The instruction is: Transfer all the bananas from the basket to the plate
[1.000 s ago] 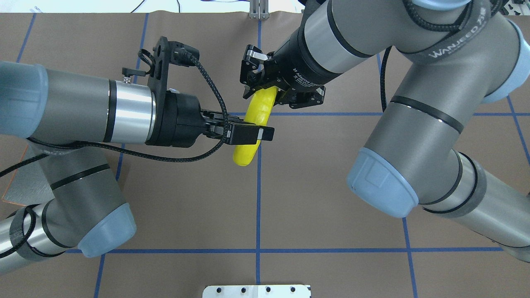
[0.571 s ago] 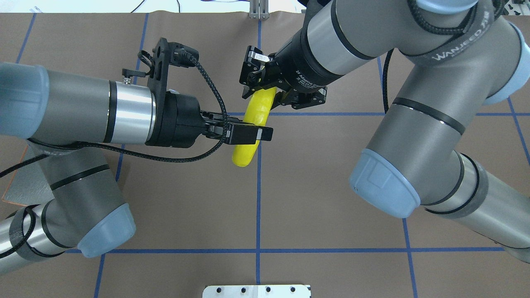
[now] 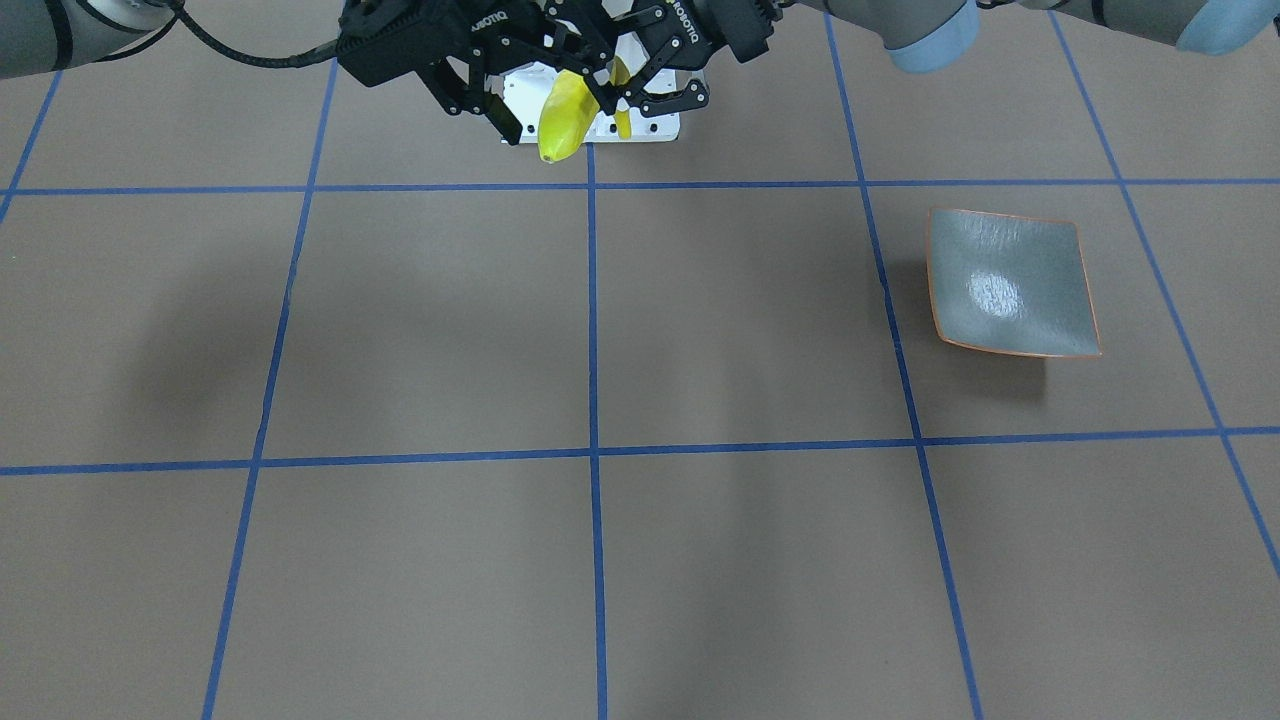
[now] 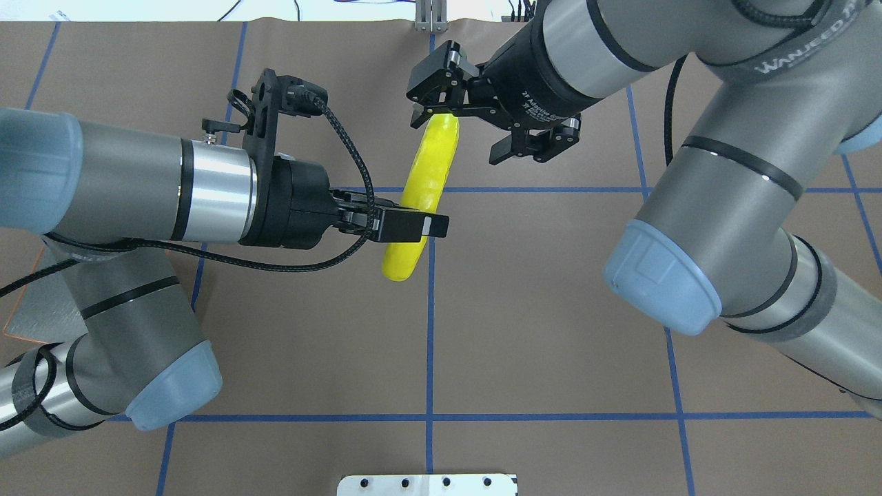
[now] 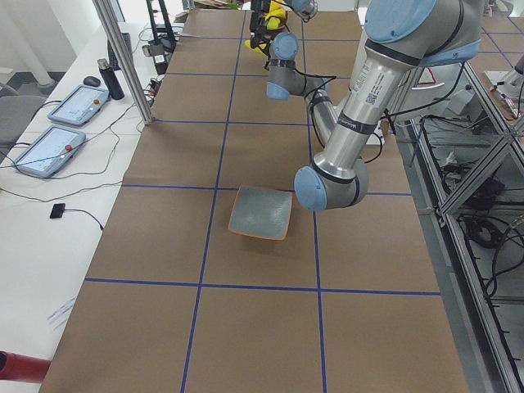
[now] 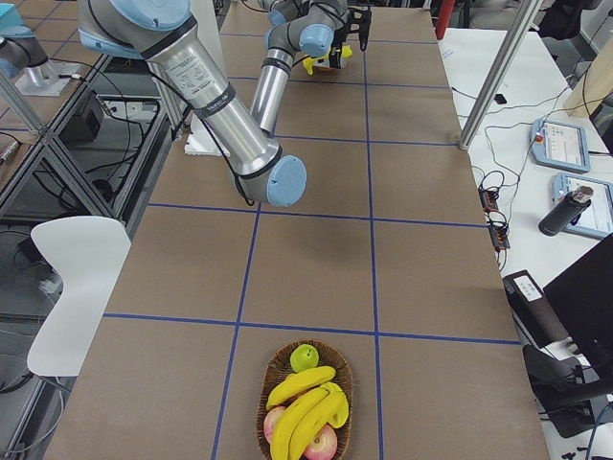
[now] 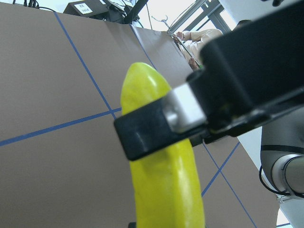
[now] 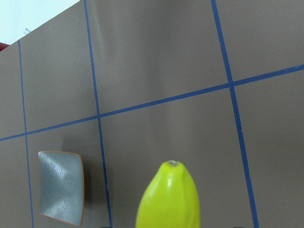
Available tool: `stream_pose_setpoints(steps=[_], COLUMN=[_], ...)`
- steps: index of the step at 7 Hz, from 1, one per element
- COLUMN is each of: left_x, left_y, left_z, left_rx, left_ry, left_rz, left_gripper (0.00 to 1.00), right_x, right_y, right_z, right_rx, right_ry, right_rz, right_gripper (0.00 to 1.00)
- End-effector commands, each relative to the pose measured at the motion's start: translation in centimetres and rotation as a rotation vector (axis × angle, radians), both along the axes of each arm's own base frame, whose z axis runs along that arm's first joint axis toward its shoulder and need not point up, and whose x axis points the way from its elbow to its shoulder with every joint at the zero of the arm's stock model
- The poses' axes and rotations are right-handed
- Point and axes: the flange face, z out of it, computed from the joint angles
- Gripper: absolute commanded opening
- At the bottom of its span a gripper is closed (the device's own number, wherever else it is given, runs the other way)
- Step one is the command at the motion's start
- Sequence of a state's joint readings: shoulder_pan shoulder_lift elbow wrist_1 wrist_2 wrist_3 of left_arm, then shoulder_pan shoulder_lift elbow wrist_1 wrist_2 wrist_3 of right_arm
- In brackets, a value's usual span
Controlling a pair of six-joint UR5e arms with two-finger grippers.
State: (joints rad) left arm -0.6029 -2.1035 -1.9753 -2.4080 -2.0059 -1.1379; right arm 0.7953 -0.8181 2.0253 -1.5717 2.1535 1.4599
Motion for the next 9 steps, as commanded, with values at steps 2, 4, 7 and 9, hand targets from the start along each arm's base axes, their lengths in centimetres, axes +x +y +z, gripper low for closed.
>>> stream_pose_setpoints(steps=[2, 4, 7, 9], left_x=[-2.8, -5.1, -11.6, -14.8], left_y=[1.7, 1.6, 0.0, 1.4], left_z=[5.3, 10.1, 20.1, 28.2], left_rx=[-0.118, -0.172, -0.236, -0.241], left_ry=[-0.05, -0.124, -0.329, -0.486], left_rz=[0.009, -0.025, -0.04, -0.054], left_gripper=[0.0, 0.0, 0.0, 0.0], right_x=[4.5, 8.3, 15.1, 20.1], right_y=[-4.7, -10.0, -13.2, -12.5], right_z=[8.1, 16.4, 27.4, 32.8], right_rx=[0.011, 0.084, 0.212, 0.254], right_ry=[0.127, 0.282, 0.459, 0.487], right_rz=[0.051, 0.032, -0.059, -0.122], right_gripper=[1.0, 1.0, 1.0, 1.0])
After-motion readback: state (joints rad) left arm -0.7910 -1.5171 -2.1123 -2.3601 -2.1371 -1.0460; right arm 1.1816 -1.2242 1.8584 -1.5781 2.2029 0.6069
